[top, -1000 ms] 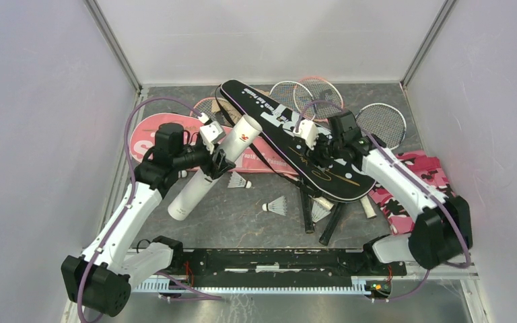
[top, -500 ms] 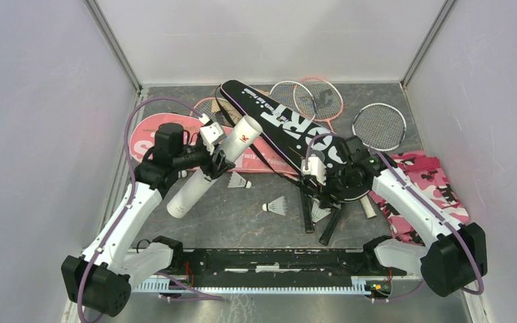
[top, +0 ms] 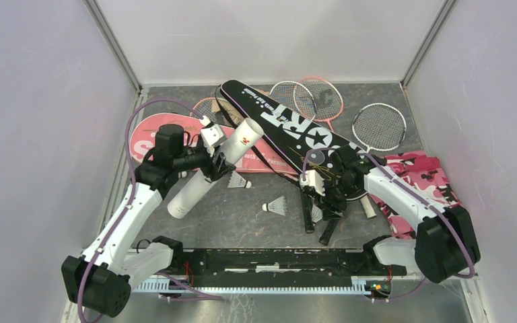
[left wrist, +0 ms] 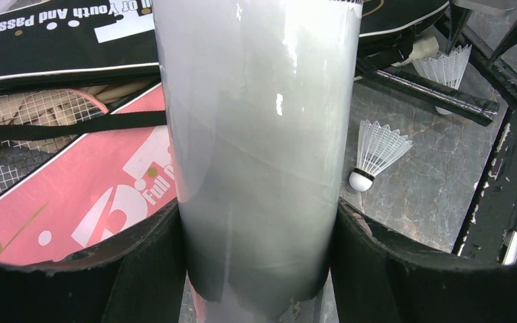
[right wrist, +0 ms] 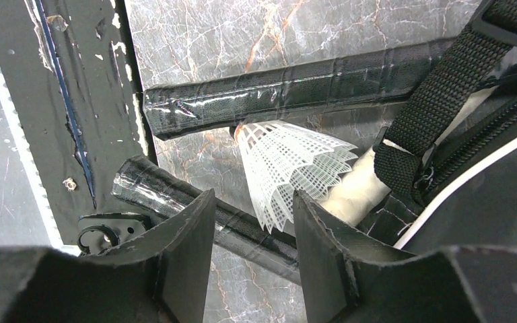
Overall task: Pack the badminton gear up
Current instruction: Pick up the shuttlecock at the center of the board.
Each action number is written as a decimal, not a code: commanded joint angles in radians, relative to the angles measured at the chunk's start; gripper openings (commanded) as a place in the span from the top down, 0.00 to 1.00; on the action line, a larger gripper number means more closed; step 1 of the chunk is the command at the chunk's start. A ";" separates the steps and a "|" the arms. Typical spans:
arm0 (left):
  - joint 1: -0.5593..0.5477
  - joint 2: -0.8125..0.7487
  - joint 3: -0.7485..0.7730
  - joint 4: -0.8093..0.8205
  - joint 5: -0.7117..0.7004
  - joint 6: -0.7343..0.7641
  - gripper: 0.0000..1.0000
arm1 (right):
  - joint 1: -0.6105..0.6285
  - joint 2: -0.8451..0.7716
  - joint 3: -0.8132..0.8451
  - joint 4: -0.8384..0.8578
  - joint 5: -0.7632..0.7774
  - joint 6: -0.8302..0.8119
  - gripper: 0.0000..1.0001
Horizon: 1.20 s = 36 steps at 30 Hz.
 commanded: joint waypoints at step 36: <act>-0.016 0.037 0.018 -0.099 0.161 0.256 0.60 | 0.033 -0.065 0.665 0.089 0.030 0.243 1.00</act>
